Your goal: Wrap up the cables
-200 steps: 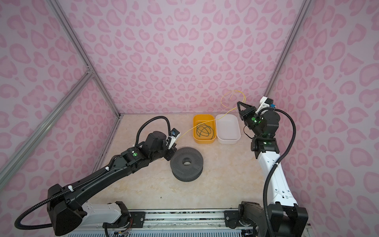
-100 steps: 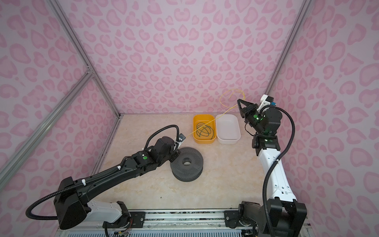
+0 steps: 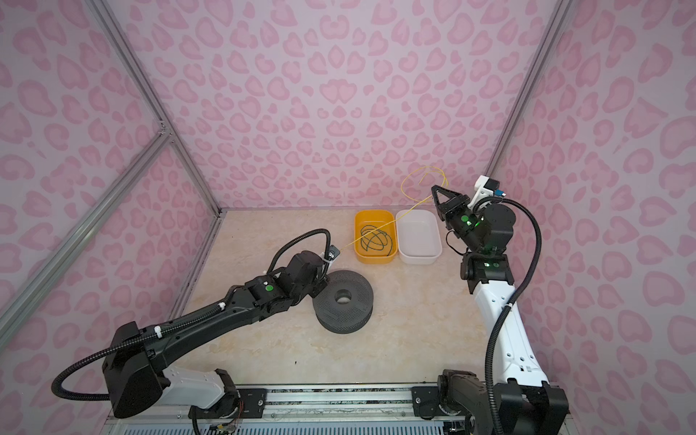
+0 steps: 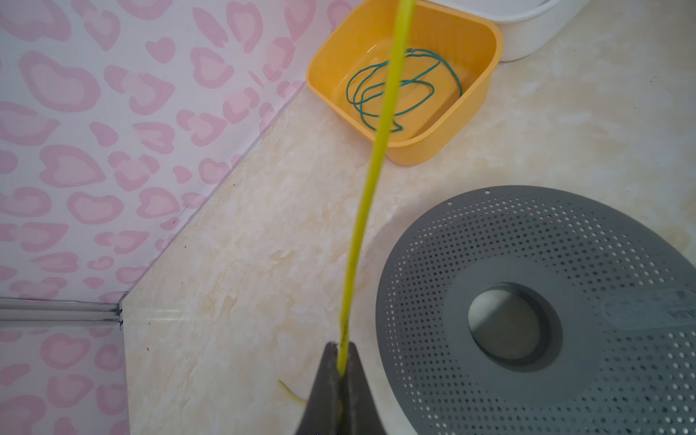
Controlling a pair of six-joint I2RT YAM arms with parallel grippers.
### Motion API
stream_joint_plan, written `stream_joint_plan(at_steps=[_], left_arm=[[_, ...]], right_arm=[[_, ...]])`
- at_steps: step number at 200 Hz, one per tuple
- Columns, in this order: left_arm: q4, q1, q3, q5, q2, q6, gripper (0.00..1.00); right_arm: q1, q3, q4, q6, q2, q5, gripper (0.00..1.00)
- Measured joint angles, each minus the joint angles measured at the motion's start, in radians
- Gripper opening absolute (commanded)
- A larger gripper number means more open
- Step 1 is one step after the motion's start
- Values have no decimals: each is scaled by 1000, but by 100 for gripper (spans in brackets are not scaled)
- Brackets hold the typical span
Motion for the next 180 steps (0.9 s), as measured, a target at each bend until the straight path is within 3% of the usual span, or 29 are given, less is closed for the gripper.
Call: stream_joint_plan(at_steps=[21, 37, 56, 98, 127, 161, 180], left_arm=[[-74, 5, 28, -29, -5, 0, 35], [-117, 6, 55, -42, -31, -1, 58], [-116, 4, 69, -53, -87, 0, 69], [-129, 4, 84, -92, -169, 19, 76], [-127, 4, 167, -82, -225, 13, 72], [-91, -5, 329, 45, -127, -8, 60], [-63, -24, 385, 137, -45, -7, 59]], right_arm=[[43, 0, -8, -46, -5, 65, 0], [79, 1, -10, -82, -11, 113, 0], [111, -6, -14, -111, -11, 135, 0], [188, -25, -39, -154, -8, 185, 0], [266, -27, -41, -184, 2, 222, 0], [373, -40, -60, -212, 20, 266, 0], [407, -49, -64, -217, 20, 281, 0]])
